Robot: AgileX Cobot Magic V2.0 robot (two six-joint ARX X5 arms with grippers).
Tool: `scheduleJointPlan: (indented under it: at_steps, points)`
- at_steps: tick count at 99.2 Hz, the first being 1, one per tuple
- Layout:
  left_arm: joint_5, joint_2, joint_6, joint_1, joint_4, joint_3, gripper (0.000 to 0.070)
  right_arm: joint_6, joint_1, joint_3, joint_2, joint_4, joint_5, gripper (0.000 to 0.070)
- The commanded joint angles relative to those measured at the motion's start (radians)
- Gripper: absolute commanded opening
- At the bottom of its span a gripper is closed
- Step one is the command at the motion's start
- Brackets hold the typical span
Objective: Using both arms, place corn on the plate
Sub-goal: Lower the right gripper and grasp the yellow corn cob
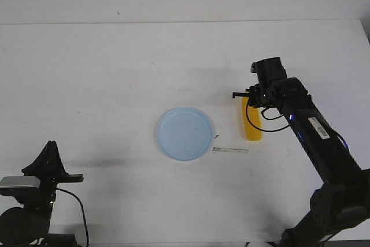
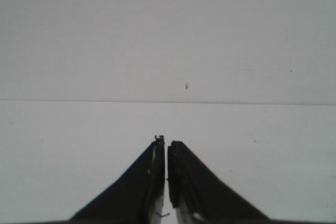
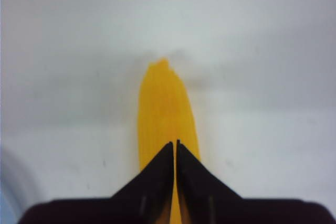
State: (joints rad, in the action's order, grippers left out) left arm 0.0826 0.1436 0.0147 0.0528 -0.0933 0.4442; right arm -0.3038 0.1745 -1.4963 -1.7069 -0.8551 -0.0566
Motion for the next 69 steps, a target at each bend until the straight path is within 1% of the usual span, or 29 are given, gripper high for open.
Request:
scheduleJointPlan:
  at_steps: [1, 3, 5, 8, 9, 10, 12, 13, 15, 16, 18, 19, 21, 25, 30, 69]
  points:
    - [0.004, -0.002, 0.005, 0.0, 0.012, 0.005, 0.0001, -0.014, 0.003, -0.023, -0.037, -0.006, 0.014, 0.0019]
    - [0.004, -0.002, 0.005, 0.0, 0.012, 0.005, 0.0001, -0.014, 0.003, -0.023, -0.043, -0.007, 0.019, 0.0033]
    - [0.004, -0.002, 0.005, 0.0, 0.012, 0.005, 0.0002, -0.014, 0.003, -0.023, -0.051, -0.01, 0.026, 0.0061]
    - [0.004, -0.002, 0.005, 0.0, 0.012, 0.005, 0.0002, -0.013, 0.003, -0.023, -0.064, -0.019, 0.031, 0.0141]
    - [0.004, -0.002, 0.005, 0.0, 0.012, 0.005, 0.0002, -0.014, 0.003, -0.023, -0.065, -0.021, 0.031, 0.0153]
    - [0.004, -0.002, 0.005, 0.0, 0.012, 0.005, 0.0001, -0.014, 0.004, -0.023, -0.069, -0.027, 0.031, 0.0194]
    - [0.004, -0.002, 0.005, 0.0, 0.012, 0.005, 0.0001, -0.013, 0.006, -0.023, -0.073, -0.034, 0.031, 0.0238]
    - [0.004, -0.002, 0.005, 0.0, 0.012, 0.005, 0.0001, -0.013, 0.007, -0.023, -0.077, -0.039, 0.03, 0.028]
    - [0.004, -0.002, 0.005, 0.0, 0.012, 0.005, 0.0001, -0.013, 0.009, -0.023, -0.08, -0.043, 0.029, 0.0322]
    - [0.004, -0.002, 0.005, 0.0, 0.012, 0.005, 0.0001, -0.012, 0.01, -0.023, -0.084, -0.047, 0.029, 0.036]
    - [0.004, -0.002, 0.005, 0.0, 0.012, 0.005, 0.0001, -0.012, 0.011, -0.023, -0.089, -0.048, 0.029, 0.0406]
    - [0.004, -0.002, 0.005, 0.0, 0.012, 0.005, 0.0002, -0.012, 0.011, -0.023, -0.09, -0.048, 0.03, 0.0417]
    - [0.004, -0.002, 0.005, 0.0, 0.012, 0.005, 0.0002, -0.012, 0.011, -0.023, -0.097, -0.047, 0.03, 0.0461]
    - [0.004, -0.002, 0.005, 0.0, 0.012, 0.005, 0.0002, -0.011, 0.011, -0.023, -0.105, -0.044, 0.03, 0.0499]
    - [0.004, -0.002, 0.005, 0.0, 0.012, 0.005, 0.0002, -0.008, 0.013, -0.023, -0.115, -0.04, 0.029, 0.0515]
    - [0.004, -0.002, 0.005, 0.0, 0.012, 0.005, 0.0002, -0.002, 0.016, -0.02, -0.196, -0.039, 0.031, 0.0513]
